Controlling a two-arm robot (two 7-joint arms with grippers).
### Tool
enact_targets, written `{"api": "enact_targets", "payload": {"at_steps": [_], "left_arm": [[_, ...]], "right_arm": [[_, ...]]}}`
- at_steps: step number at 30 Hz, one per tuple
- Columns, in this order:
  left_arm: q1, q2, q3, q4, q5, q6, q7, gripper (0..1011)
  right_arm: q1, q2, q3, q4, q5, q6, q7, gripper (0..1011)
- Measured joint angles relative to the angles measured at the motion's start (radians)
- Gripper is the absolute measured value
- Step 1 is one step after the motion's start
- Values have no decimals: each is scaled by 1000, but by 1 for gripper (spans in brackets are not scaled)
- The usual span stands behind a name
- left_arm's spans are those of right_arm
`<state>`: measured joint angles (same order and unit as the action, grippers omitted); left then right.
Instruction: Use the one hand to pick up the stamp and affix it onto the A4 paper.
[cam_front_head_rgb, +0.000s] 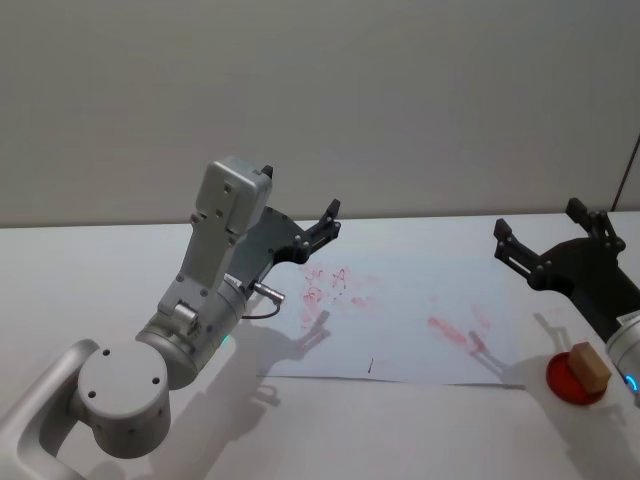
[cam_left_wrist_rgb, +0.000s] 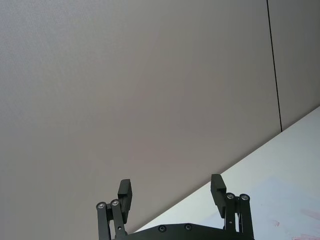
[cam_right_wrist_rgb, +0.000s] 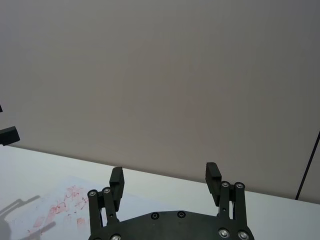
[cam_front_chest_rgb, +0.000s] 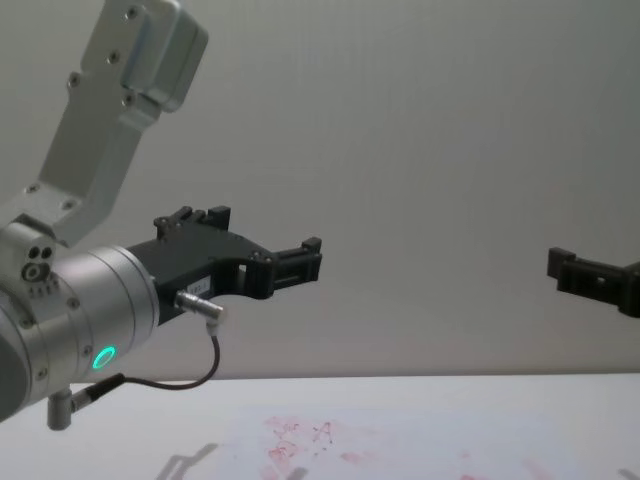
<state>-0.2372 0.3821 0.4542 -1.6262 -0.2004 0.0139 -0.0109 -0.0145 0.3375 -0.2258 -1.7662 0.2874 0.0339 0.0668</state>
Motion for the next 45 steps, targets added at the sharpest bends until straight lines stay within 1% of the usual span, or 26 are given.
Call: {"api": "enact_targets", "payload": {"at_steps": [33,36,39,41,45], "left_arm": [[0,0,0,0,0,0,0,1001],[0,0,0,0,0,0,0,1001],[0,0,0,0,0,0,0,1001],[0,0,0,0,0,0,0,1001],[0,0,0,0,0,0,0,1001]], "right_arm": [[-1,2,1,0,0,0,0,1001],[-9,9,5,-4,5,2,0,1001],[-32,27,15,-21,17,10,-7,1001],[-38,31,17,-23,19,12,-9,1001],[-81,62,31,-53,37,36,-29,1001]]}}
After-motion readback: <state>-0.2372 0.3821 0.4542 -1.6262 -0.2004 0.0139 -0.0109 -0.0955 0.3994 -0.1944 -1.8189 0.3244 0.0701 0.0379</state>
